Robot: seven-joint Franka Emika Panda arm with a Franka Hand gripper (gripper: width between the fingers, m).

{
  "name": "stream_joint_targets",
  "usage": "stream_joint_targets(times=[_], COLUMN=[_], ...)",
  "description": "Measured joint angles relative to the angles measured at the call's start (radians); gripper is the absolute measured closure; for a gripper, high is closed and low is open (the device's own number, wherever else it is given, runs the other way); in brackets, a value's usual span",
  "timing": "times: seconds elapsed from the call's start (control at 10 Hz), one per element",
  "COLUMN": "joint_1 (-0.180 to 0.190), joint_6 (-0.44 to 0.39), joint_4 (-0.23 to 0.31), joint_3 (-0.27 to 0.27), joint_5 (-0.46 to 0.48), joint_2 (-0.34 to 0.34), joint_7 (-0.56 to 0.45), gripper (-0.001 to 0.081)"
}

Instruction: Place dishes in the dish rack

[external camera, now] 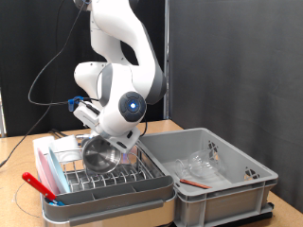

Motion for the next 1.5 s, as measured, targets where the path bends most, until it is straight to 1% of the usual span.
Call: stream_joint_targets(times=[0.1, 0.3, 0.4, 0.6, 0.8, 0.9, 1.0, 1.1, 1.2, 1.3, 1.5], joint_1=[0.0, -0.001, -0.001, -0.002, -0.006, -0.009, -0.01, -0.01, -0.01, -0.01, -0.011], joint_6=[0.0, 0.002, 0.014, 0.042, 0.093, 0.114, 0.141, 0.133, 0.16, 0.228, 0.367], joint_4=[0.003, 0.005, 0.004, -0.013, -0.042, -0.055, -0.079, -0.079, -0.085, -0.108, -0.182], joint_3=[0.0, 0.0, -0.001, -0.003, -0.006, -0.011, -0.017, -0.015, -0.016, -0.02, -0.031], joint_5=[0.0, 0.001, 0.0, -0.009, -0.016, -0.004, 0.008, 0.005, 0.042, 0.113, 0.229], joint_2=[-0.001, -0.014, -0.032, -0.096, -0.169, -0.202, -0.234, -0.231, -0.231, -0.246, -0.318], joint_7=[-0.001, -0.004, 0.013, 0.07, 0.162, 0.183, 0.194, 0.191, 0.209, 0.252, 0.346], gripper=[0.0009, -0.0002, -0.0005, -0.0005, -0.0005, -0.0005, -0.0005, -0.0005, -0.0005, -0.0005, -0.0005])
